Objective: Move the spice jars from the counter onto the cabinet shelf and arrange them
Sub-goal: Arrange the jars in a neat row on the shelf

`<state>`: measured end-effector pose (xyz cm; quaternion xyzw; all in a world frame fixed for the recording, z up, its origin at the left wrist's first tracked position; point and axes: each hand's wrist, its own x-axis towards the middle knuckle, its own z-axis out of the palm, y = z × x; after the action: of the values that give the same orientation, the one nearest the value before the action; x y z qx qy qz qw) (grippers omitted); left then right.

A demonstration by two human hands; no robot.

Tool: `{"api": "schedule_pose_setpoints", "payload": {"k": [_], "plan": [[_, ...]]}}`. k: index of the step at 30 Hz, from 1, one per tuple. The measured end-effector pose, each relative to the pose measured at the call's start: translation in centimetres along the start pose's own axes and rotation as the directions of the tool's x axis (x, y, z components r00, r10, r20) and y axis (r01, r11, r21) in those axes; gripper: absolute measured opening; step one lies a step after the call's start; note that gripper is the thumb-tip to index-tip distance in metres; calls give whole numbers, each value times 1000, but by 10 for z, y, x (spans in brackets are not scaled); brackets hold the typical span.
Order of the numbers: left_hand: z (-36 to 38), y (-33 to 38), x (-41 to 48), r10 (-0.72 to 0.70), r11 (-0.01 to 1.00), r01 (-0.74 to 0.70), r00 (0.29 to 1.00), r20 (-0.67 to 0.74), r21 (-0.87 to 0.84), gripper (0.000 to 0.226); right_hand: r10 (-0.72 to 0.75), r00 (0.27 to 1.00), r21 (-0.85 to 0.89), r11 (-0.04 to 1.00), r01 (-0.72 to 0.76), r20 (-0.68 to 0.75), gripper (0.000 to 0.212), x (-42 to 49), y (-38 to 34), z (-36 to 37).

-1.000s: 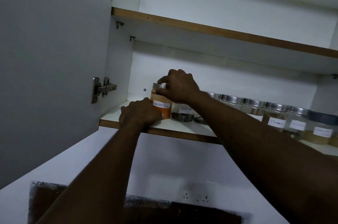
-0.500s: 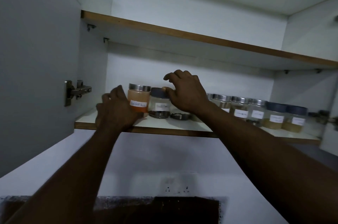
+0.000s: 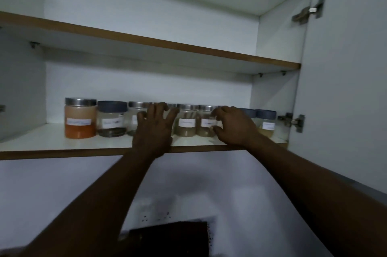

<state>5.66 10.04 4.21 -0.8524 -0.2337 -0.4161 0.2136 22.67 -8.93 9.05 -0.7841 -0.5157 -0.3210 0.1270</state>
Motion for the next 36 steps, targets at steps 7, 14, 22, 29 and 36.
{"api": "schedule_pose_setpoints", "payload": {"k": [7,14,22,29,36], "plan": [[35,140,63,200,980,-200,980,-24,-19,81,137,990,-119,984,-134,22,44,-41,140,3],[64,235,107,334,942,-327,938,94,-82,69,80,996,-377,922,-91,-46,44,-41,227,7],[94,305,129,474,843,-399,869,145,-362,38,23,995,-430,903,23,101,36,14,246,16],[112,320,139,556,800,-461,810,186,-384,27,104,988,-344,937,-58,118,22,61,256,37],[132,321,151,545,817,-422,786,291,-392,35,135,980,-296,951,-87,144,20,99,265,70]]}}
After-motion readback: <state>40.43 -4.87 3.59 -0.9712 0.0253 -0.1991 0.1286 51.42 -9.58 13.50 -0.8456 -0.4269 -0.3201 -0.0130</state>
